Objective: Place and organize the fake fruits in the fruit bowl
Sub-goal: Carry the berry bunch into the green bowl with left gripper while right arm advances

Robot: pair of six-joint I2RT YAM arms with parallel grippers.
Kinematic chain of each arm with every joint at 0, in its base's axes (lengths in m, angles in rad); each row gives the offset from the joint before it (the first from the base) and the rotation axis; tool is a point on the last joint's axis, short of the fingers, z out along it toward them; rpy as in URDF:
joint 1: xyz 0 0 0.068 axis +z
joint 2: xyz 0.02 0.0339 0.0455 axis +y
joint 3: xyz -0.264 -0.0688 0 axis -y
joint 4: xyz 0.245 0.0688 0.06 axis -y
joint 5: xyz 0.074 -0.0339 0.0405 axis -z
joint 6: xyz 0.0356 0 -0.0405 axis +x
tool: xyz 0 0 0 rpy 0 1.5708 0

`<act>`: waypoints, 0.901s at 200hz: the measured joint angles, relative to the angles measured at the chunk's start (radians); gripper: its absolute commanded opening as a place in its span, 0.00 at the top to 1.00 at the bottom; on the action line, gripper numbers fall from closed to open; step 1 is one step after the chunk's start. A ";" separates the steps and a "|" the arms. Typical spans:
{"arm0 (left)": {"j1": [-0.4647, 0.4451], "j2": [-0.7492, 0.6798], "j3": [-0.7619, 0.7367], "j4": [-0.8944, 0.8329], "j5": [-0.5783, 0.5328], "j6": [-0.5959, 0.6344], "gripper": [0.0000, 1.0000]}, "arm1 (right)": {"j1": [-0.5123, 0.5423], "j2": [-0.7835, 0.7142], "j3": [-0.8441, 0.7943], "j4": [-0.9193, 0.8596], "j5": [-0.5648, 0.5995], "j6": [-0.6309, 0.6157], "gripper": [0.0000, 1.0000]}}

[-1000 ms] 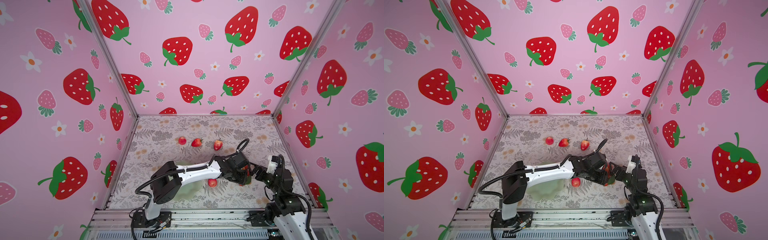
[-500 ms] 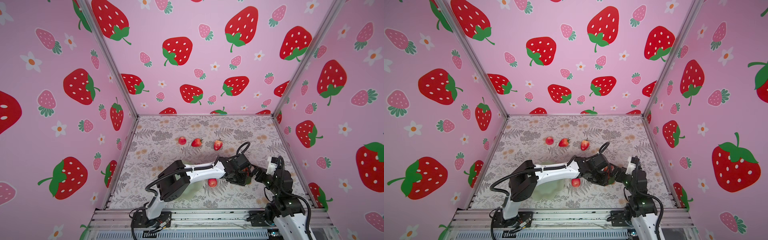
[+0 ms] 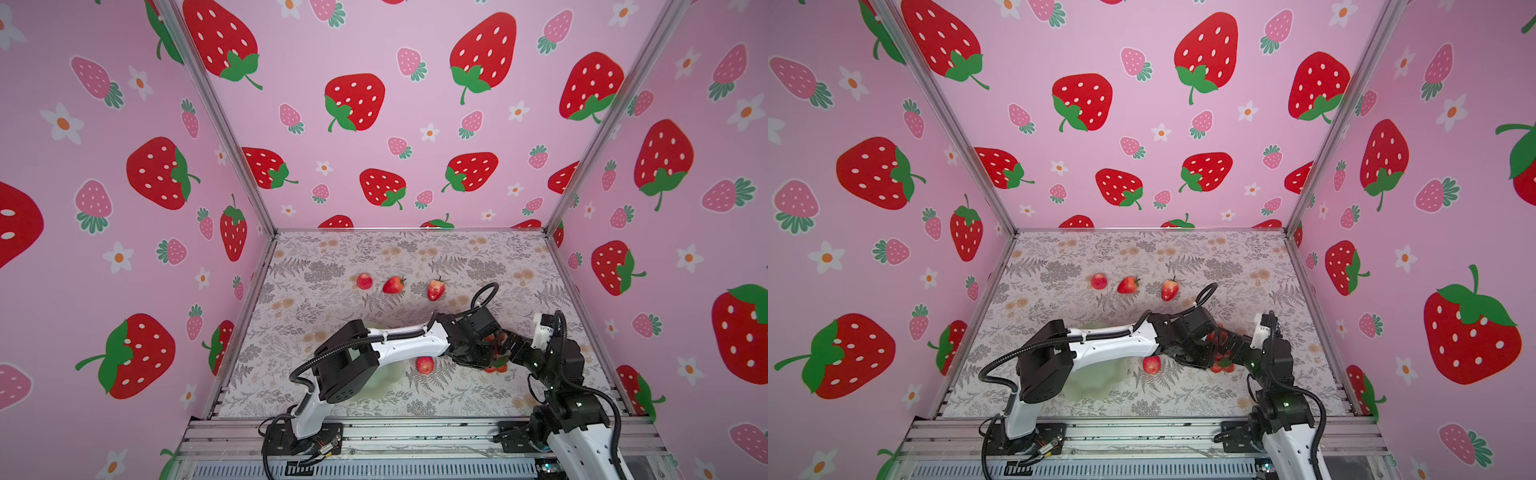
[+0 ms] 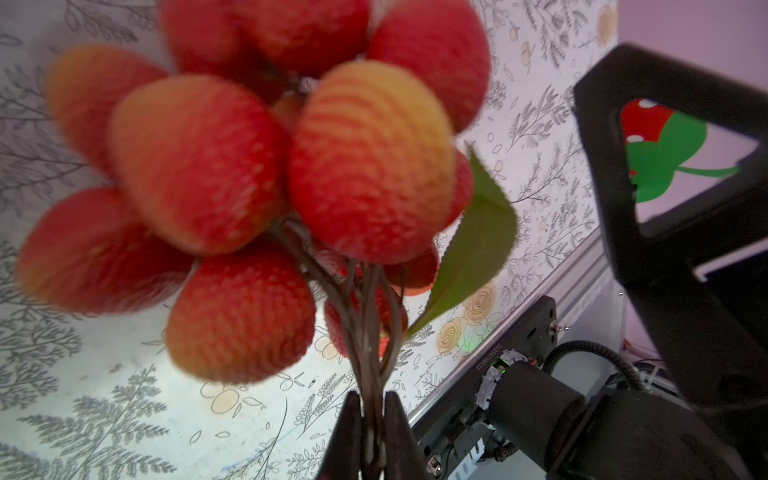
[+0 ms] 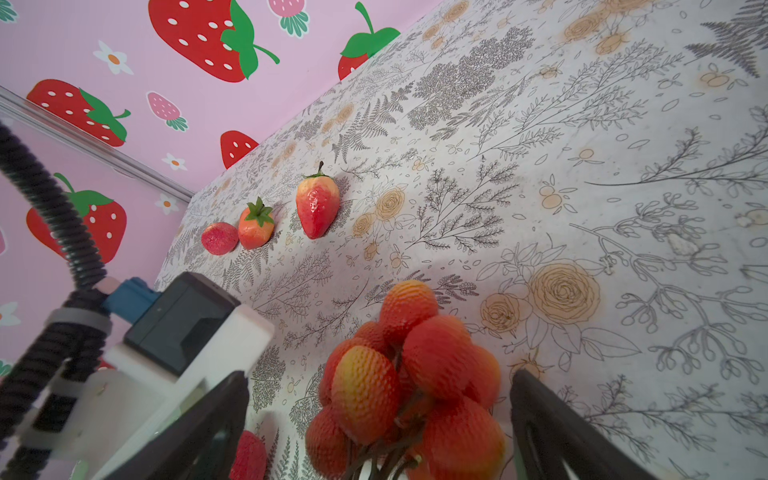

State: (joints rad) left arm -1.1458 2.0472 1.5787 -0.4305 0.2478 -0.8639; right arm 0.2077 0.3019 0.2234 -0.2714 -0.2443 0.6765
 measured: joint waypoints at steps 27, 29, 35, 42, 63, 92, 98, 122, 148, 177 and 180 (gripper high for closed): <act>0.026 -0.042 -0.017 0.019 0.008 0.002 1.00 | 0.000 0.018 0.000 0.007 0.000 -0.001 0.01; 0.029 -0.045 -0.017 0.020 0.009 0.002 1.00 | 0.000 0.019 0.000 0.008 0.000 -0.001 0.01; 0.036 -0.053 -0.018 0.024 0.010 0.003 1.00 | 0.000 0.026 0.000 0.013 0.000 -0.004 0.01; 0.046 -0.066 -0.022 0.032 0.012 0.005 1.00 | 0.000 0.034 0.000 0.024 -0.001 -0.007 0.01; 0.080 -0.114 -0.045 0.037 0.004 0.017 1.00 | 0.000 0.062 0.001 0.078 -0.027 -0.024 0.01; 0.136 -0.198 -0.066 -0.003 -0.039 0.058 1.00 | 0.000 0.131 0.029 0.197 -0.131 -0.069 0.01; 0.149 -0.222 -0.073 -0.015 -0.048 0.068 1.00 | 0.000 0.151 0.042 0.225 -0.161 -0.078 0.01; 0.198 -0.336 -0.112 -0.069 -0.113 0.106 1.00 | 0.015 0.235 0.092 0.338 -0.287 -0.114 0.01; 0.245 -0.515 -0.187 -0.171 -0.219 0.132 1.00 | 0.105 0.331 0.120 0.450 -0.371 -0.142 0.01; 0.253 -0.728 -0.278 -0.345 -0.331 0.119 1.00 | 0.315 0.470 0.169 0.516 -0.384 -0.194 0.00; 0.253 -0.752 -0.289 -0.364 -0.341 0.112 1.00 | 0.336 0.485 0.175 0.520 -0.383 -0.201 0.01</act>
State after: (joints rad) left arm -0.8932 1.2953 1.2900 -0.7944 -0.0937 -0.7517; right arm 0.5434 0.7868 0.3985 0.2485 -0.6277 0.4755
